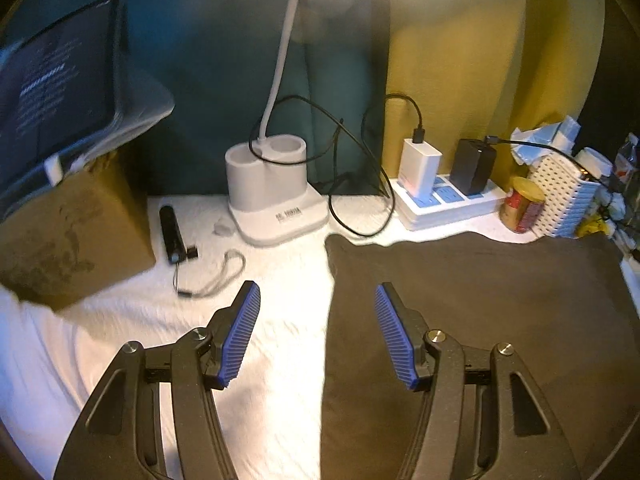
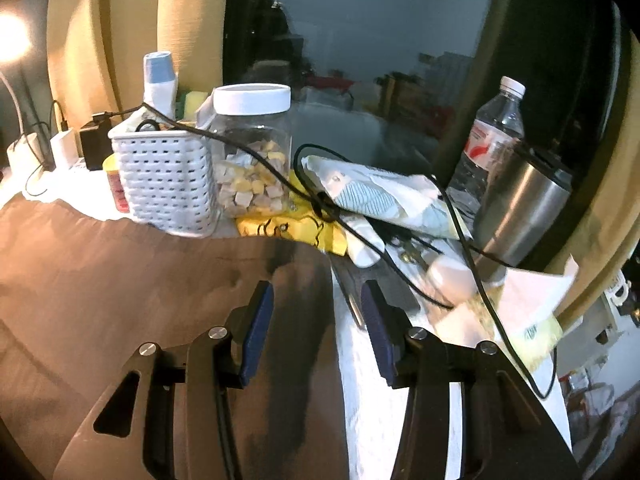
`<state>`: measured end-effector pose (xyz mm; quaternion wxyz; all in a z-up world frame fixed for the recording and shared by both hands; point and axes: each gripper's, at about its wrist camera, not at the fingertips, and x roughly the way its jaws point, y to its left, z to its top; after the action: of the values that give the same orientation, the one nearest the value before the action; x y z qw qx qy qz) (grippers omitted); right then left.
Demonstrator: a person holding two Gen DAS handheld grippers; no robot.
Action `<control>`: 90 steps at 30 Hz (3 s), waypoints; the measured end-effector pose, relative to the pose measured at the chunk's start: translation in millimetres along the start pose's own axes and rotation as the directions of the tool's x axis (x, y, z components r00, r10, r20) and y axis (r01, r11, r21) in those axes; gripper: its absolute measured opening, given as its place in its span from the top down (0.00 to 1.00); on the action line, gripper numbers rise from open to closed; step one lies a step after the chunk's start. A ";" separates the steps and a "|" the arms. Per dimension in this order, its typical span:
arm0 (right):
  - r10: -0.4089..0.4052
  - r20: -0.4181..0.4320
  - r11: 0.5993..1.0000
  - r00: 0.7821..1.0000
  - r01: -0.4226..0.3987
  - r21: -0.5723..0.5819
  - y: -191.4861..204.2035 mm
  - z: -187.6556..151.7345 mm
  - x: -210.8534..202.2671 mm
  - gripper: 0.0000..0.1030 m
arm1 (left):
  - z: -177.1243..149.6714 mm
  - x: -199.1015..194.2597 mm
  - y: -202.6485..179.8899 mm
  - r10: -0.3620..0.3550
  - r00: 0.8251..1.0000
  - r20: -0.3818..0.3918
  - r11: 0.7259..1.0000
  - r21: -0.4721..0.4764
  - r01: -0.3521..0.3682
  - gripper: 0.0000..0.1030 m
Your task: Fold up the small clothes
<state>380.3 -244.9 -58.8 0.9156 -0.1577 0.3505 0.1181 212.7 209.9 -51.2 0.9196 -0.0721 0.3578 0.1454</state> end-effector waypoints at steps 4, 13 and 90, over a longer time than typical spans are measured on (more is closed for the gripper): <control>0.009 -0.009 1.000 1.000 -0.008 0.023 -0.9 -13.1 -13.5 0.53 | -11.8 -12.8 1.1 -0.016 1.000 -0.006 1.000 -0.008 0.016 0.42; 0.034 -0.029 0.998 0.999 -0.033 0.056 -2.7 -44.7 -47.8 0.53 | -42.9 -40.3 9.5 -0.042 0.999 -0.019 0.998 -0.041 0.041 0.30; 0.116 -0.070 0.986 0.991 -0.106 0.130 -24.6 -213.1 -186.2 0.95 | -196.6 -167.1 -19.3 -0.161 0.979 -0.124 0.984 0.060 0.169 0.94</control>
<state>124.3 -366.5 -77.4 0.9015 -0.0843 0.4006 0.1405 -23.6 109.0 -81.4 0.9076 -0.0777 0.4093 0.0514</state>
